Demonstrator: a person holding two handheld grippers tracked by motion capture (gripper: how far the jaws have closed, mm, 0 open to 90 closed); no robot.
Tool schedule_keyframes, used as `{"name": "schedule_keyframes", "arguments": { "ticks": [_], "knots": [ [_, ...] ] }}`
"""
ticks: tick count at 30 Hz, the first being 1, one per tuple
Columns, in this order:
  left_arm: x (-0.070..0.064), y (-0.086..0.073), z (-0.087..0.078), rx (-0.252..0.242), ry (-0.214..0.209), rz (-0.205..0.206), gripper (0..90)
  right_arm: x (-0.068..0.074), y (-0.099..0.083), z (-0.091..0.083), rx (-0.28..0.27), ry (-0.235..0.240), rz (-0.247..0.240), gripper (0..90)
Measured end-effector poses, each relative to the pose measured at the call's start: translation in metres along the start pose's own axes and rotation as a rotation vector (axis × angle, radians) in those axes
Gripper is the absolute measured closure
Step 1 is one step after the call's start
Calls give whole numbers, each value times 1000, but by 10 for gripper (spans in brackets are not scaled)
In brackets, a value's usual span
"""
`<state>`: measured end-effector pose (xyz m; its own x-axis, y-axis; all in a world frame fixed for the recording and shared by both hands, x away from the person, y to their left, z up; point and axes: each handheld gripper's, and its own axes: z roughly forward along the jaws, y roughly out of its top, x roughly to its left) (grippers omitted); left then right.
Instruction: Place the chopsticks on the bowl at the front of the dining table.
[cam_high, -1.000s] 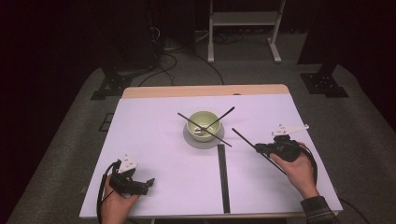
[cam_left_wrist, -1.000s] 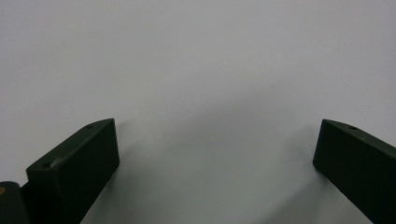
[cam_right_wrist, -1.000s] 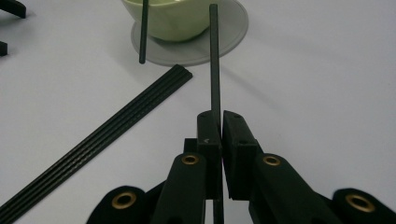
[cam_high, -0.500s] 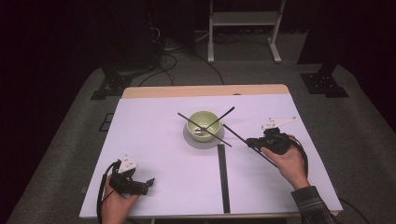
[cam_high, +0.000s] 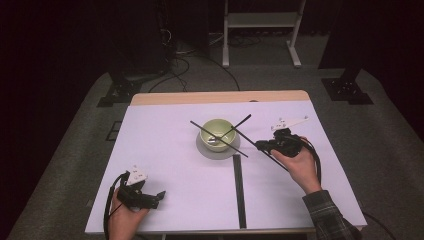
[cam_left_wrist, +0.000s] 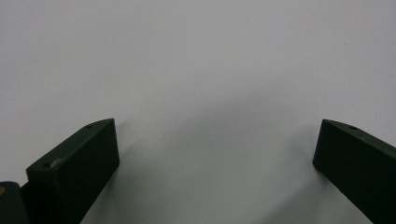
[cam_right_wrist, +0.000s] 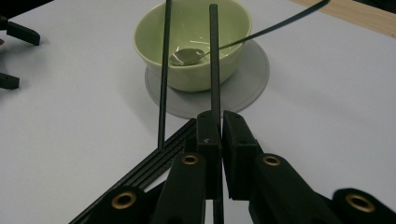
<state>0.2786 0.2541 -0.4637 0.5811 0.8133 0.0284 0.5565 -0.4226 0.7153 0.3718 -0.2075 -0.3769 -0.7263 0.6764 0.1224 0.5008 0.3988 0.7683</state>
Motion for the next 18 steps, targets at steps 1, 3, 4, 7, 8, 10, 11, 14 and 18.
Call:
{"name": "schedule_keyframes", "arguments": {
  "ticks": [1, 3, 4, 7, 8, 10, 11, 14, 18],
  "knots": [
    [0, 0, 0, 0, 0, 0, 0, 0, 2, 1, 0, -1, -1, 856],
    [0, 0, 0, 0, 0, 0, 0, 0, 6, 3, -1, -2, -5, 856],
    [0, 0, 0, -1, 0, 0, 0, 0, 7, 4, 1, -2, -1, 856],
    [0, 0, 0, -2, 1, 0, 0, 0, 12, 7, 1, -1, -4, 856],
    [0, 0, 0, -3, 1, 0, 0, 0, 15, 9, 0, 1, -1, 857],
    [0, 0, 0, -4, 1, 1, 0, 0, 19, 11, 0, 4, -4, 856],
    [0, 0, 0, -4, 1, 0, 0, 0, 20, 12, -1, 3, -7, 856],
    [0, 0, 0, -4, 0, -2, 0, 1, 27, 16, -1, 5, -8, 856],
    [0, 0, 0, -2, 1, 4, 0, 2, 37, 23, -2, 6, -13, 856]
  ]
}}
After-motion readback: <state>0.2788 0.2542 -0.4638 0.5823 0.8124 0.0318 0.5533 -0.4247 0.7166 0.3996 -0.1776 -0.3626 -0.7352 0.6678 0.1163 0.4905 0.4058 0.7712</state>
